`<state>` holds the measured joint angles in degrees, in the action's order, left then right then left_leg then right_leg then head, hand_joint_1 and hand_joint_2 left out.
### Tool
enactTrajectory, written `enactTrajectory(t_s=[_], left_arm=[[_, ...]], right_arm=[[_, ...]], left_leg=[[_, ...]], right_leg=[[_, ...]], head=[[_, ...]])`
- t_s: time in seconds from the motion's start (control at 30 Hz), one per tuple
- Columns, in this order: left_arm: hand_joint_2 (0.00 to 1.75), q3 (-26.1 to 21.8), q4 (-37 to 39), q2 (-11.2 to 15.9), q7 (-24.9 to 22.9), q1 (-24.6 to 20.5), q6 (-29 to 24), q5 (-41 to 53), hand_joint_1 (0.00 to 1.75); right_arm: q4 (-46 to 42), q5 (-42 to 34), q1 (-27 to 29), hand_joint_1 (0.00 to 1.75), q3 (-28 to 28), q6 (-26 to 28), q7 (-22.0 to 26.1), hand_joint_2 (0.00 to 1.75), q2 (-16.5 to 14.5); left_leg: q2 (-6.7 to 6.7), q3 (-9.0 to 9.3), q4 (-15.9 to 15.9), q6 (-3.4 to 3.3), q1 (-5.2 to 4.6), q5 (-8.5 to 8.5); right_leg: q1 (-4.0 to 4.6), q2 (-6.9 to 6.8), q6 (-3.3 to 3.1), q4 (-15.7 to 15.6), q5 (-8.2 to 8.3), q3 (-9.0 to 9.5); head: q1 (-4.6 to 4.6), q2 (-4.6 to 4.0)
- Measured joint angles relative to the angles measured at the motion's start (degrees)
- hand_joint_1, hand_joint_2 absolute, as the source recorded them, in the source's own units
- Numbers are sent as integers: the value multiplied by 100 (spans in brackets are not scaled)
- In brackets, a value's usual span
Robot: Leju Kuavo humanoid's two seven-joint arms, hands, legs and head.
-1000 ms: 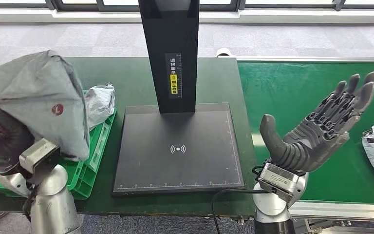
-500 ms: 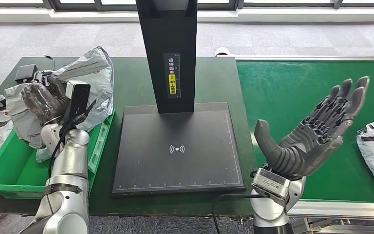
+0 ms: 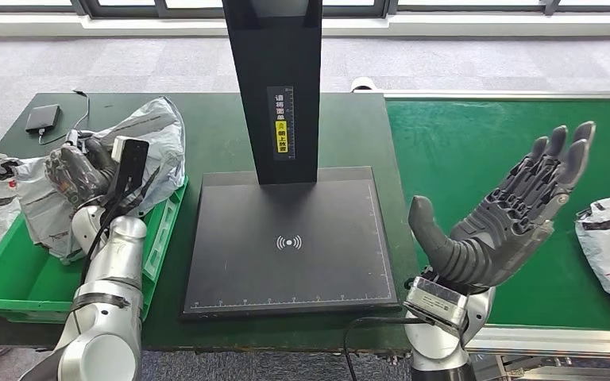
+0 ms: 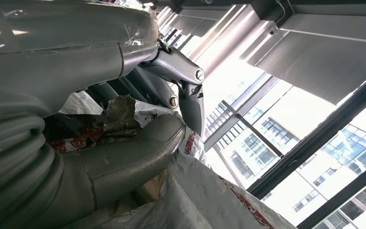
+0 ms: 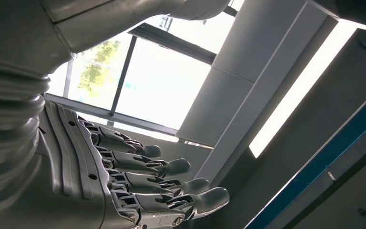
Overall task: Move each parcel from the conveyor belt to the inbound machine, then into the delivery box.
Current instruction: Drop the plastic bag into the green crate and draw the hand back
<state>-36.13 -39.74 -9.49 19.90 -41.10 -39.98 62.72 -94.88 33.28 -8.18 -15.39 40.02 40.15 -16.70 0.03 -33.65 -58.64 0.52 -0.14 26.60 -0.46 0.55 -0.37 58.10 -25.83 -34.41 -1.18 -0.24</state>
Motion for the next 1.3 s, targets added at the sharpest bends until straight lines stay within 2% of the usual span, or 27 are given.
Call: enactTrajectory(t_s=[0.03, 0.1, 0.17, 0.23, 0.37, 0.43, 0.67, 1.07, 1.2, 1.3], left_arm=[[175, -23, 14, 2, -79, -5, 0, 83, 87], [87, -136, 28, 4, -368, -37, -1, 431, 0], [0, -391, -44, 1, -437, -87, -3, 724, 0], [0, -750, -221, -24, 22, -143, -10, 638, 0], [0, -1643, -581, -164, 1558, -337, -17, -89, 0], [0, -1953, -728, -250, 1922, -400, -17, -373, 0], [0, -2279, -1017, -452, 2015, -460, -17, -559, 0], [0, -2480, -1144, -549, 2016, -516, -17, -599, 0], [0, -2444, -1264, -599, 2016, -514, -17, -978, 0], [0, -2120, -1629, -658, 2018, -297, -17, -2118, 0]], right_arm=[[-1, 2, 0, 0, -3, 0, 0, 175, 1], [-2, 4, -1, 0, -6, 0, 0, 175, 1], [-2, -1, 0, 0, -6, 0, -1, 175, 1], [2, -9, -1, 0, -6, 0, -2, 175, 1], [14, -29, -2, 0, 1, 0, -2, 175, 2], [16, -42, -1, 0, 19, 0, -3, 175, 3], [33, -77, 1, 0, 48, 0, -2, 175, 3], [39, -95, 7, 0, 88, 0, -2, 175, 3], [134, -241, -1, 0, 97, 0, -4, 0, 3], [333, -323, -13, 0, 121, 0, -10, 0, 3]], left_leg=[[0, 0, 0, 0, 0, 0], [0, 0, 0, 0, 1, 0], [4, 0, 0, 0, 1, 0], [12, 0, 0, 0, 2, 0], [12, -1, 0, 0, 1, 0], [10, -1, 0, 0, 1, 0], [9, 0, 0, 0, -1, 0], [10, 0, 0, 0, 1, 0], [10, -1, 0, 0, 0, 0], [18, 4, 0, 2, -1, 3]], right_leg=[[0, 0, 0, 0, 0, 0], [1, 0, 0, 0, 0, 0], [1, 5, -1, 0, 0, -1], [1, 13, -1, 1, 1, -4], [1, 16, -1, 0, 0, -6], [1, 15, -1, 0, 0, -5], [-1, 13, 0, 0, 1, -3], [0, 13, -1, 0, 1, -4], [0, 12, 0, 0, 1, -2], [-1, 22, 0, 0, 1, -1]], head=[[0, 0], [0, 0], [0, 0], [0, 0], [0, 0], [0, -1], [0, -1], [0, -2], [-1, -1], [1, -1]])
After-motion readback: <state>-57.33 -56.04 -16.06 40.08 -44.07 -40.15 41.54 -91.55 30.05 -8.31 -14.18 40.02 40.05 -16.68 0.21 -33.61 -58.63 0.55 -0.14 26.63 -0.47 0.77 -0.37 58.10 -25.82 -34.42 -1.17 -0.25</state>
